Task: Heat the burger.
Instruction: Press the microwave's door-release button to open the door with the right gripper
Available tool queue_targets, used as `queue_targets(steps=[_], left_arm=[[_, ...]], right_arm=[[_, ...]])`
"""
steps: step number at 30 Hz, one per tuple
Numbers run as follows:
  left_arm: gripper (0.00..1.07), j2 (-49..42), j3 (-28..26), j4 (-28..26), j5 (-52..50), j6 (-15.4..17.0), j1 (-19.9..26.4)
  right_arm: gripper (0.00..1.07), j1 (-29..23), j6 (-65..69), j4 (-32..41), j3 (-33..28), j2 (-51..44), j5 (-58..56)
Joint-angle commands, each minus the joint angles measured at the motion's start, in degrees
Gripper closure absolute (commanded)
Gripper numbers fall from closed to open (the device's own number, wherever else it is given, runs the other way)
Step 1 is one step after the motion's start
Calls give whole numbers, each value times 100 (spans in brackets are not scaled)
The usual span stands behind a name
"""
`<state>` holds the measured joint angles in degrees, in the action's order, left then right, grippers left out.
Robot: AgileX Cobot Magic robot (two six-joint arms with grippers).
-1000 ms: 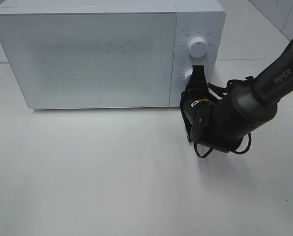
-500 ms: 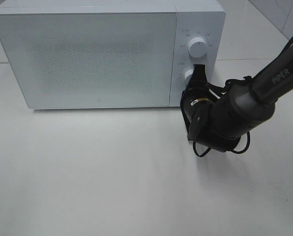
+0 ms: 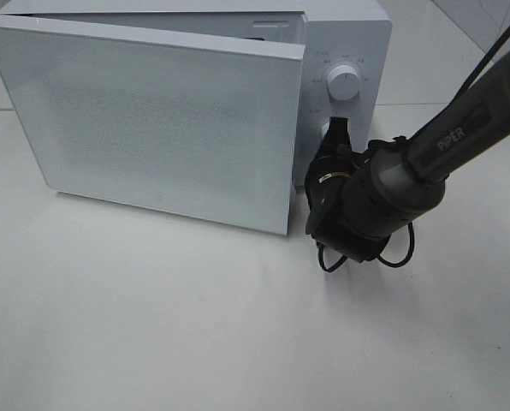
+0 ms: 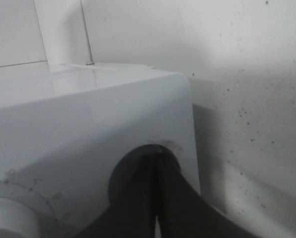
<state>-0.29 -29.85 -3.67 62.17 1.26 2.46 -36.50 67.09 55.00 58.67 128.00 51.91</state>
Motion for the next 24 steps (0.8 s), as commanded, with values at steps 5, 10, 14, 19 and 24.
queue_targets(steps=[5,10,14,19,24], left_arm=[[7,-52,17,0,-80,-6,0],[7,-52,17,0,-80,-6,0],[7,-52,17,0,-80,-6,0],[7,-52,17,0,-80,-6,0],[7,-52,17,0,-80,-6,0]], right_arm=[[107,229,-120,-682,401,-46,791],[107,229,-120,-665,269,-172,705],[107,229,-120,-670,103,-258,550],[107,223,-120,-773,-286,-481,344],[107,218,-63,-1169,-682,-808,-189]])
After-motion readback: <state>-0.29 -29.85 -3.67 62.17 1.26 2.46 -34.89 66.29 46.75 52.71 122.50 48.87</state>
